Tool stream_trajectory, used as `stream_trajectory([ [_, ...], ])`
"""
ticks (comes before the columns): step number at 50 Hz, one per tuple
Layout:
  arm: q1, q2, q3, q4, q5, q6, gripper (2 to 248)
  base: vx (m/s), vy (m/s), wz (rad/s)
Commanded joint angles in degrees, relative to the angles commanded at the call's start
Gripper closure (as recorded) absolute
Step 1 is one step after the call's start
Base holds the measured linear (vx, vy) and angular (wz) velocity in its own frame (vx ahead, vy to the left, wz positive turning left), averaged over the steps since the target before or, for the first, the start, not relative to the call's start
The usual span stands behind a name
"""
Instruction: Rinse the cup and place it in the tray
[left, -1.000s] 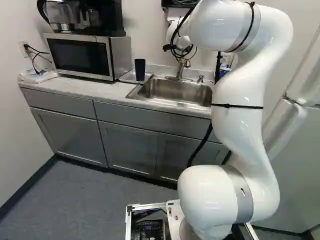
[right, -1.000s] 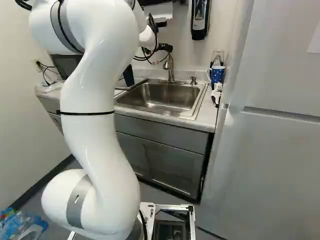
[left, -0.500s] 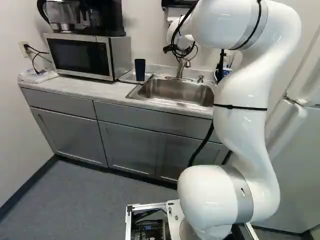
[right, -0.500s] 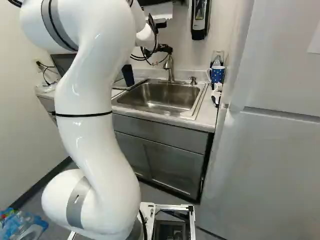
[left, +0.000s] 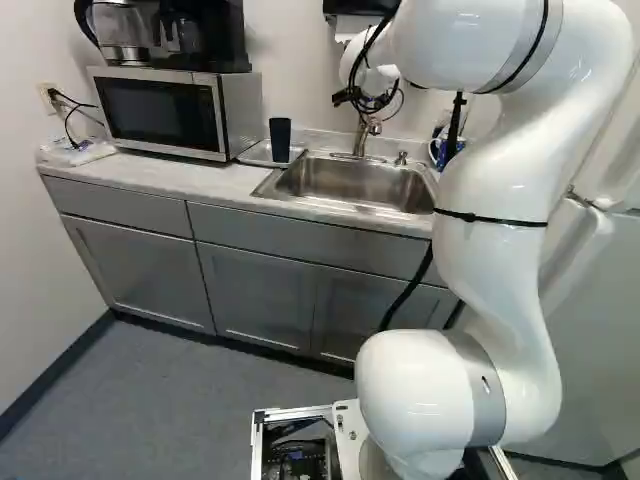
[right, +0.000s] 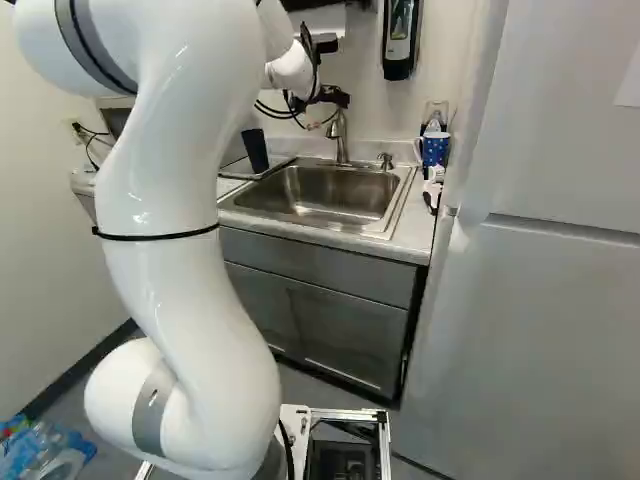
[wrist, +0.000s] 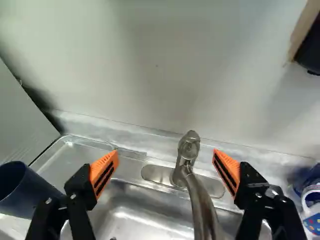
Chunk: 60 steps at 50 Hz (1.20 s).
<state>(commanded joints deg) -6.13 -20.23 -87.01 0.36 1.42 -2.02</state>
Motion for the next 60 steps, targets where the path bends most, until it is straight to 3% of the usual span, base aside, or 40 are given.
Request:
stream_trajectory([
  [14, -1.5, 3.3, 2.2, 0.0, -0.4, 0.0, 3, 0.000, 0.000, 0.000],
  [27, -2.8, 6.7, 5.5, 0.0, -3.5, 0.0, 3, 0.000, 0.000, 0.000],
  [60, -4.4, 16.0, 15.6, 0.0, -18.7, 0.0, 3, 0.000, 0.000, 0.000],
])
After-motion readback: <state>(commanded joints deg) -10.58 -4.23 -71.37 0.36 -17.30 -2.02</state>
